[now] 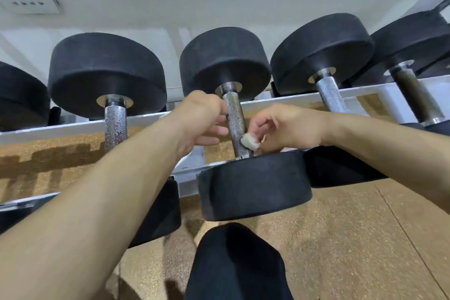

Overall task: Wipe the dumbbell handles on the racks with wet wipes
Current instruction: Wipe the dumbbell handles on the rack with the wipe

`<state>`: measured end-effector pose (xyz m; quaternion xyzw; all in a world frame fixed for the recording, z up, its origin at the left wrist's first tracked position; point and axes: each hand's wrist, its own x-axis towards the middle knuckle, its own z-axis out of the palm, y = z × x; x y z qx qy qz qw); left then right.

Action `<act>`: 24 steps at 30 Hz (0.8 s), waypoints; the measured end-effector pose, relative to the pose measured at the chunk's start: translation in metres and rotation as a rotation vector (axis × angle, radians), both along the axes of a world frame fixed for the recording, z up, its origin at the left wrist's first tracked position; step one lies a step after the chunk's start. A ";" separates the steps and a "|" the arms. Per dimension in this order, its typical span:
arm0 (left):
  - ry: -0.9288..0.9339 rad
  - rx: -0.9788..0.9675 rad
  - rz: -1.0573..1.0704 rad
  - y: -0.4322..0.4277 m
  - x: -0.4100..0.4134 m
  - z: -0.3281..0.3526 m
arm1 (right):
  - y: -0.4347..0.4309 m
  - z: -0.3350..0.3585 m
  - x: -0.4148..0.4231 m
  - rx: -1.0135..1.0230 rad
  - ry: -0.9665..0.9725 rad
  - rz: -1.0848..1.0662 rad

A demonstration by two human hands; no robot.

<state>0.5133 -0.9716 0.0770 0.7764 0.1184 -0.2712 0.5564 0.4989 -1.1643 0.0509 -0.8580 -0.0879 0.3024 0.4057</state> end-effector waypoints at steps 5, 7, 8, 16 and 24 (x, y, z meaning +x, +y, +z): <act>-0.004 0.024 -0.015 -0.001 0.002 -0.001 | 0.008 0.000 0.010 0.154 -0.179 -0.356; -0.010 0.023 -0.023 -0.002 0.003 -0.002 | 0.016 -0.003 0.024 0.188 -0.280 -0.508; -0.012 0.019 -0.027 -0.001 0.003 -0.003 | 0.021 -0.005 0.030 0.149 -0.339 -0.536; 0.011 0.007 0.026 -0.001 0.002 -0.009 | 0.010 -0.015 0.003 0.150 -0.098 -0.397; 0.194 -0.141 -0.007 -0.004 0.001 -0.016 | 0.014 0.023 0.010 0.192 0.097 -0.183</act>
